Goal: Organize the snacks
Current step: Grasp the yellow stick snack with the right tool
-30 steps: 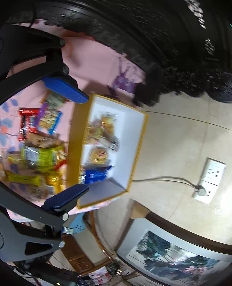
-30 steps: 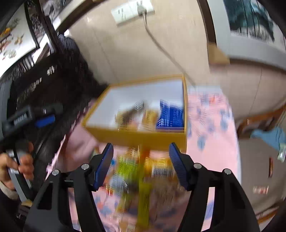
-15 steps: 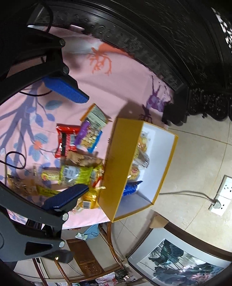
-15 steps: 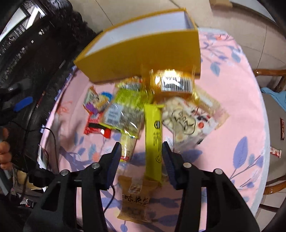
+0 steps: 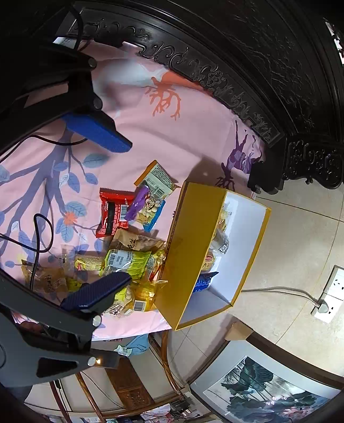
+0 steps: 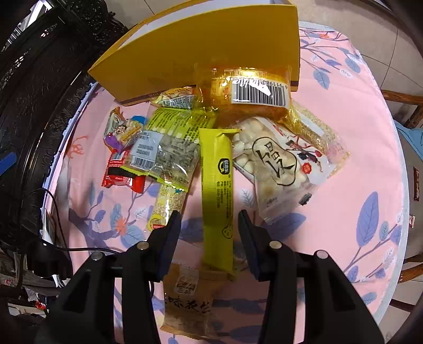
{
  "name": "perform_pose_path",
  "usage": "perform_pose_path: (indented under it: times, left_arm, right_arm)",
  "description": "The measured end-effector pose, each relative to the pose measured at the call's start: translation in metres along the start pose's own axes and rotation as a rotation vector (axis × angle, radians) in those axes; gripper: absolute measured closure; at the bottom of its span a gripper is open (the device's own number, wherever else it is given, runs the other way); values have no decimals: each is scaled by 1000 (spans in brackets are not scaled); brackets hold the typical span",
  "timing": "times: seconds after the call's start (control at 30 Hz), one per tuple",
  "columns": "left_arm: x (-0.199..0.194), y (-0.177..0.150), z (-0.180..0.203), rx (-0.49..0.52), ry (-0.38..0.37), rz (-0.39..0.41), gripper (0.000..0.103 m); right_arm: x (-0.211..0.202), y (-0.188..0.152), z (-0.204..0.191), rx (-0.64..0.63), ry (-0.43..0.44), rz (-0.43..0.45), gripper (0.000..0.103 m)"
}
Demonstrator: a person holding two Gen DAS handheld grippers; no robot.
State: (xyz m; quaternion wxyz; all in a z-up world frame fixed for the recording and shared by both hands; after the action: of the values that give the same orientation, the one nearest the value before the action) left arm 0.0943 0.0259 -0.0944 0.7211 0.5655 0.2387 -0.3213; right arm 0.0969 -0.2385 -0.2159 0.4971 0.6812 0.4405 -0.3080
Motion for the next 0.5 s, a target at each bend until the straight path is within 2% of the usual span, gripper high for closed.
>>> perform_pose_path:
  times: [0.1,0.17,0.2,0.37,0.5]
  left_arm:
    - [0,0,0,3,-1,-3,10]
    - [0,-2,1,6,0,-5,10]
    - [0,-2,1,10,4,-9,10]
    - [11,-11,5,31,1,-58,10]
    - [30,-24,16,51,-24,-122,10]
  right_arm:
    - [7,0,1,1,-2,-6,57]
    - [13,-1,2,-7,-8,-13,68]
    - [15,-2,2,-16,-14,-17,82]
    - [-7,1,-3,-51,-9,50,82]
    - [-33,3,1,-12,15,106,82]
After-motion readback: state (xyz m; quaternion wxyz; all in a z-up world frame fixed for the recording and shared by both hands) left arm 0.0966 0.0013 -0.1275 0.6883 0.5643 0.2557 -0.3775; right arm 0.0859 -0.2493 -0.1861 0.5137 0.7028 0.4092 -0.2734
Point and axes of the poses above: each gripper's, at about its wrist camera, not at the fingertips, and x roughly the way its jaws point, z to its right, y to its top, the point moved 1 cm from there along x, roughly the way its jaws point, and after that the axes turned 8 degrees about z, right-handed, at the moved point
